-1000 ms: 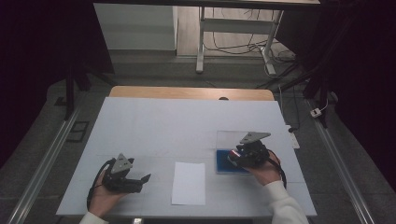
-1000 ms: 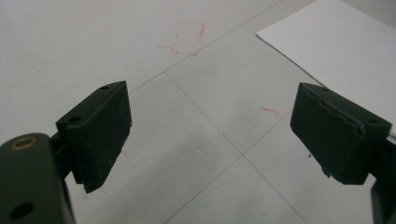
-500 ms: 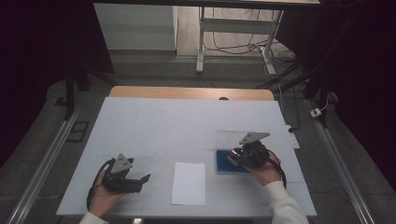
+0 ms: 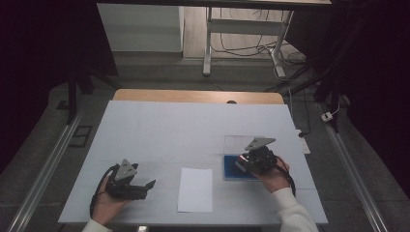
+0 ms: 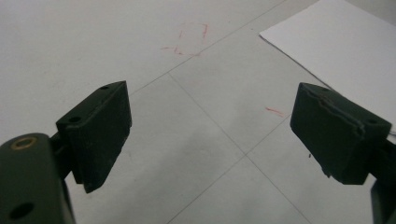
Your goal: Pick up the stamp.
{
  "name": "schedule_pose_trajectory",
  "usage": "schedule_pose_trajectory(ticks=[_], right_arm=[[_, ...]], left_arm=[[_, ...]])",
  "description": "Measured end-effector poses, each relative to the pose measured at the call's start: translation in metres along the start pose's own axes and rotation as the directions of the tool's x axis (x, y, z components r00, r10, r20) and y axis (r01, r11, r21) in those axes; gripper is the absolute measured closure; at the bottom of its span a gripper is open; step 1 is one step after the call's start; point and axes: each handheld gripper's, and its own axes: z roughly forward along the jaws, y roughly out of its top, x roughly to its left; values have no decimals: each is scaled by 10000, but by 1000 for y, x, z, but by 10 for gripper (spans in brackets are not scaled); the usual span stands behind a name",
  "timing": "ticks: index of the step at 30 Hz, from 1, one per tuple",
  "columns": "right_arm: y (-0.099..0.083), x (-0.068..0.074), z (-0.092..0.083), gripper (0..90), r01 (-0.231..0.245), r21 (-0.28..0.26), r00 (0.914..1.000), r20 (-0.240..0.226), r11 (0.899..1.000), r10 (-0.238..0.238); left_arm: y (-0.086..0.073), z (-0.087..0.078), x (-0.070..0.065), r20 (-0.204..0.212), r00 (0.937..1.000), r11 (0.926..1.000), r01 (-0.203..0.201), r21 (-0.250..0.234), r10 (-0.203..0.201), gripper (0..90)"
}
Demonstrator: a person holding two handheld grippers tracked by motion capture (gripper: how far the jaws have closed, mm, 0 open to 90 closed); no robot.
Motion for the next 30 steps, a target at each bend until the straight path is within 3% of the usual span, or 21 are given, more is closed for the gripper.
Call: schedule_pose_trajectory(ticks=[10, 16, 30], right_arm=[[-1, -1, -1, 701, -298, -50, 9993, -221, 9995, 297], [0, -4, -9, 701, -631, -696, 9976, -340, 9956, 609], [10, -2, -34, 701, -285, -1493, 9991, -362, 9884, 234]], left_arm=[[0, 0, 0, -23, 10000, 10000, -14, 36, 14, 132], [-1, 0, 1, -44, 10000, 10000, 24, 13, -24, 133], [-2, -2, 2, -124, 9999, 10000, 57, -53, -58, 133]])
